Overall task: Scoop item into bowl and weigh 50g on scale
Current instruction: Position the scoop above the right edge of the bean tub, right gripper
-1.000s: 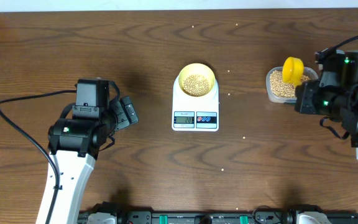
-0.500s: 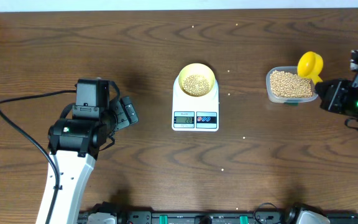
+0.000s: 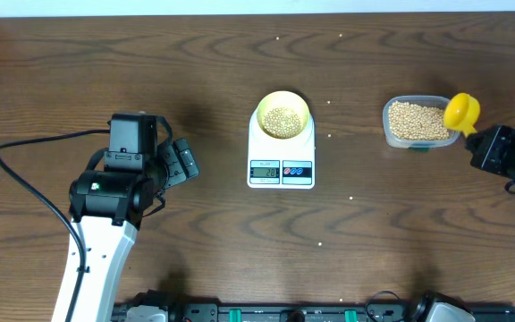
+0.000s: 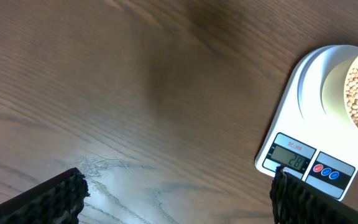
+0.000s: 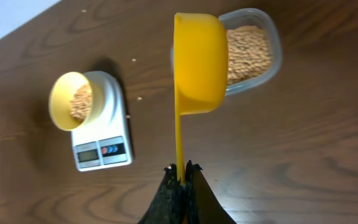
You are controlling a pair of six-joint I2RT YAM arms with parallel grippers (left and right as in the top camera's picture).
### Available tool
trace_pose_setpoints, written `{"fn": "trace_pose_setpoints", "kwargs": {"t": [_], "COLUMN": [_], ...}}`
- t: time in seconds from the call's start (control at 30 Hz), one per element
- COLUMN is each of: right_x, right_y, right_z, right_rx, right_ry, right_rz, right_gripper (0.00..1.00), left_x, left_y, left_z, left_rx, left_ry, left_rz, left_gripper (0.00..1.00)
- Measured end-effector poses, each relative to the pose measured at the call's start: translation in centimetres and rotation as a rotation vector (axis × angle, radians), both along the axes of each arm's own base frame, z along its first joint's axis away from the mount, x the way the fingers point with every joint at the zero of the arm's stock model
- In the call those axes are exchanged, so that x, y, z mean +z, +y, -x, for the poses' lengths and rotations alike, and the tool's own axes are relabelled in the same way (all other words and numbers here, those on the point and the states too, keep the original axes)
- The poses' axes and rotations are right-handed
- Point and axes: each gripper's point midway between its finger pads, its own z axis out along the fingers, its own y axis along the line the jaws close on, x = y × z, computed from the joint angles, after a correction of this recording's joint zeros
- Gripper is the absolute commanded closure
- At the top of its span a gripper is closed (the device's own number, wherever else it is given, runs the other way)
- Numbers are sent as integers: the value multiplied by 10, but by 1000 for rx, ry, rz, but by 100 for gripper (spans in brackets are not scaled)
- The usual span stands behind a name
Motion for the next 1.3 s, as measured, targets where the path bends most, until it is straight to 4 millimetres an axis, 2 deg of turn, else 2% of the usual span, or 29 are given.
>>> {"fn": "trace_pose_setpoints", "kwargs": {"t": [0.53, 0.8, 1.0, 1.3], "right_x": [-15, -20, -36, -64], "right_y": [-13, -31, -39, -27], "right_z": [-7, -14, -32, -49], "right_rx": [-21, -57, -57, 1], "right_ry": [47, 53, 85, 151], "right_rz": [43, 126, 125, 47], "right_gripper": [99, 99, 99, 99], "left_x": [0, 0, 0, 0], "left_y": [0, 0, 0, 0], "left_z": [0, 0, 0, 0], "left_rx": [0, 0, 0, 0], "left_ry": [0, 0, 0, 0], "left_rz": [0, 0, 0, 0], "left_gripper": [4, 4, 4, 4]}}
